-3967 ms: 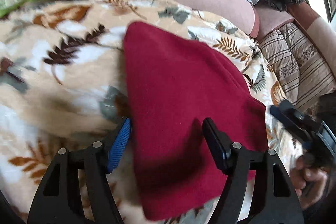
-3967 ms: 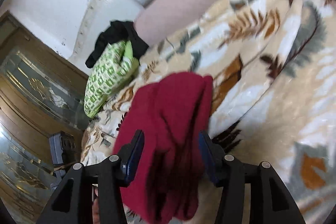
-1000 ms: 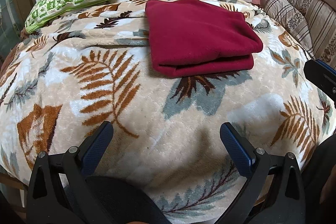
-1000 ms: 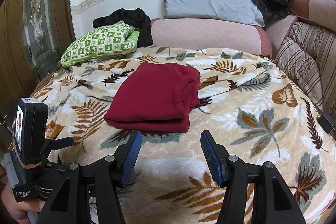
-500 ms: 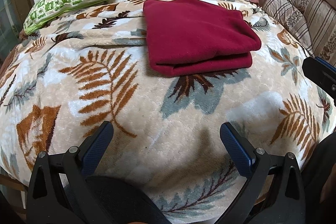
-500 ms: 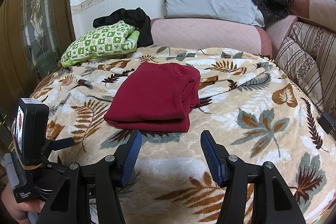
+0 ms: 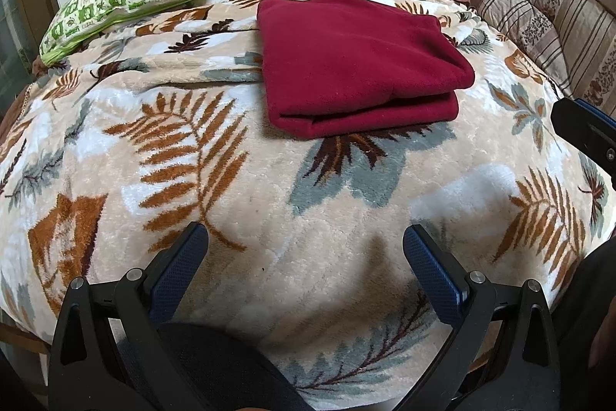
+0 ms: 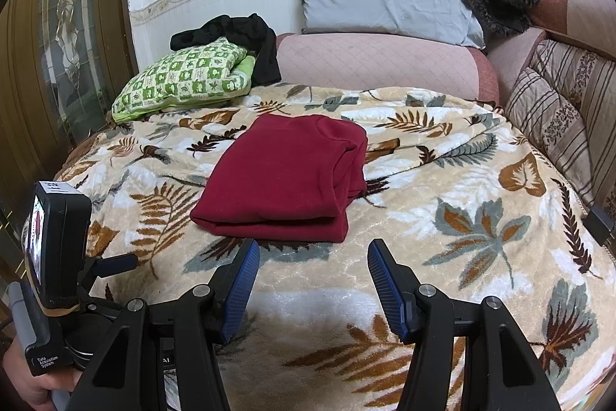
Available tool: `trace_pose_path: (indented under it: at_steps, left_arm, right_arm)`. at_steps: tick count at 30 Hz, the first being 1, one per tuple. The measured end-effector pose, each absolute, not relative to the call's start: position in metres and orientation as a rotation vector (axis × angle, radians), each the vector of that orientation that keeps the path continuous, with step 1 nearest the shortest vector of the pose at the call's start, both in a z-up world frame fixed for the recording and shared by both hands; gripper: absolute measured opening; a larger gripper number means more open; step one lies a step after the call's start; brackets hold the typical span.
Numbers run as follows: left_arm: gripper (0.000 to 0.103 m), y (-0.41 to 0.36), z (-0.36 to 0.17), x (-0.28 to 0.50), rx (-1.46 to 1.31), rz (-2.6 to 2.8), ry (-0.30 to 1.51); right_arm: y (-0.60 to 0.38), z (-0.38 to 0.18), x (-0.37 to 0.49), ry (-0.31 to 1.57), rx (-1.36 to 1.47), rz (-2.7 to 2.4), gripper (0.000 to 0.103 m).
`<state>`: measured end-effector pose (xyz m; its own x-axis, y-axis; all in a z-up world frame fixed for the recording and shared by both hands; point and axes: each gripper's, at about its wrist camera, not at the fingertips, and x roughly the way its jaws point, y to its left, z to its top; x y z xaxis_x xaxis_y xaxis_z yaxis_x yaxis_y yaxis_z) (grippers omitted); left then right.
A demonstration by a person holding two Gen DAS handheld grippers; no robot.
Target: Fold small clothes
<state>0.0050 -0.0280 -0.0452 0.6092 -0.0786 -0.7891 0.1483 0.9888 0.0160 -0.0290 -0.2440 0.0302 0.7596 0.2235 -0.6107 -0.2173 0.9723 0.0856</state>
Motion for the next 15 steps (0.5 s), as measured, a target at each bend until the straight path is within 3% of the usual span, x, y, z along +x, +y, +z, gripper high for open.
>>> trace_pose_path:
  at_steps: [15]
  left_arm:
    - [0.102, -0.0281, -0.0469, 0.0052, 0.081, -0.133, 0.910]
  right_arm:
    - [-0.2442, 0.0304, -0.0293, 0.665, 0.009, 0.240, 0.056]
